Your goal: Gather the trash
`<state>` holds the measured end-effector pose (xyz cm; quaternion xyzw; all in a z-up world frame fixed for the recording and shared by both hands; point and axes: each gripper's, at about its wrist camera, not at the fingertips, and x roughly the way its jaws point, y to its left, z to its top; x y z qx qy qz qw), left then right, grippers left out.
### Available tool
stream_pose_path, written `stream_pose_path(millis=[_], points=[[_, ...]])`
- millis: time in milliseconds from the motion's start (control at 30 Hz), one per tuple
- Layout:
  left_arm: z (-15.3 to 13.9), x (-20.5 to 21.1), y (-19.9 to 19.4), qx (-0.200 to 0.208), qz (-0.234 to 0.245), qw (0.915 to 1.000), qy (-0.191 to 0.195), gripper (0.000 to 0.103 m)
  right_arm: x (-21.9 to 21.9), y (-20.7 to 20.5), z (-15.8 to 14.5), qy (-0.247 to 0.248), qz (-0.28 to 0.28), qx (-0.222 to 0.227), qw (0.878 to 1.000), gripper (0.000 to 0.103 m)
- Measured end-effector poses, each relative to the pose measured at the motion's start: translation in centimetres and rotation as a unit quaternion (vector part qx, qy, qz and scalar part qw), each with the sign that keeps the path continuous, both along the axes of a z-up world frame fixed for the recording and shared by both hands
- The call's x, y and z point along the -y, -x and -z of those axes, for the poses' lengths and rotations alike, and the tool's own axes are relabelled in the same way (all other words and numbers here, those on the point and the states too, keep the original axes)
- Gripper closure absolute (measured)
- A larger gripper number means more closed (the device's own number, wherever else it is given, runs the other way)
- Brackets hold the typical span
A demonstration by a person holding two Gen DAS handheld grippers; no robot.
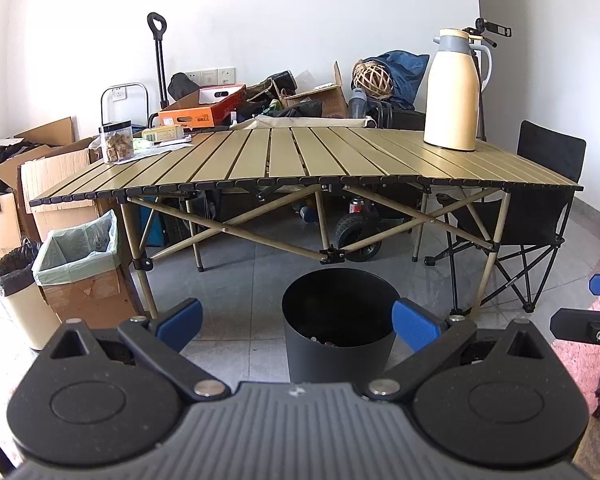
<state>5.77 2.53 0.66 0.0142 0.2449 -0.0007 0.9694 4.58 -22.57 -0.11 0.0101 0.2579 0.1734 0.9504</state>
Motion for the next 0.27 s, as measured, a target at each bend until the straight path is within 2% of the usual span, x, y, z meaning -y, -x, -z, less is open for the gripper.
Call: stream_pose_path(millis=[267], points=[[0.15,-0.12,-0.37,0.003,0.006,1.0,0.004,0.0,0.14,-0.5,0.19,0.001,0.001,-0.005,1.0,0.0]])
